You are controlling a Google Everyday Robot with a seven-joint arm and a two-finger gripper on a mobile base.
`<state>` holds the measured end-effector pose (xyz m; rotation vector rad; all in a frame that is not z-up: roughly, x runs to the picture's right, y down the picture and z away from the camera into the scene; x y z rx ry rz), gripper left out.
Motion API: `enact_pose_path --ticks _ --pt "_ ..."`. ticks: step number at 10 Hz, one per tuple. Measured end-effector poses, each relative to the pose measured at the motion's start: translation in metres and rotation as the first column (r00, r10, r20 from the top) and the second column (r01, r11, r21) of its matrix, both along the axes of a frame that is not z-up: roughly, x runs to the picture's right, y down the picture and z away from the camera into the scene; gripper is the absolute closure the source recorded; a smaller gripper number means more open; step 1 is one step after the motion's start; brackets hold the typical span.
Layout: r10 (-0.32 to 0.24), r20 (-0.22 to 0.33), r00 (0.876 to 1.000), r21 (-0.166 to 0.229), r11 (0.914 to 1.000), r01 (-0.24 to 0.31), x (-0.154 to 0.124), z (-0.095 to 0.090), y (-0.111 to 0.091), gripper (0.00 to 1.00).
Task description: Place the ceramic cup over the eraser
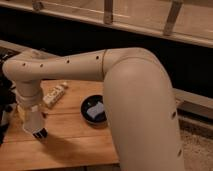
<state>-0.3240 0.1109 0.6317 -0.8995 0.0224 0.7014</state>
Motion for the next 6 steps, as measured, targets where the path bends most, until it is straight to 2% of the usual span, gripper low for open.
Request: enact_pose_path --ticks 1,2,4,5,6 --pt "-0.01 0.0 1.0 0.003 0.9999 0.01 -0.0022 -0.0007 0.0011 0.23" --pt "-0.02 0.002 1.0 0.004 0.9998 0.02 -0.0071 -0.0033 0.0038 0.26" --pt "-0.015 -0.006 1.0 0.004 0.9999 0.015 -0.0037 -0.0006 0.0043 0.47" --pt "-0.015 -0.003 1.0 0.004 0.9999 0.015 -0.0049 -0.0005 0.0044 0.53" --pt "-0.021 0.001 1.0 0.005 0.9998 0.021 -0.0077 -0.0017 0.0057 0.55"
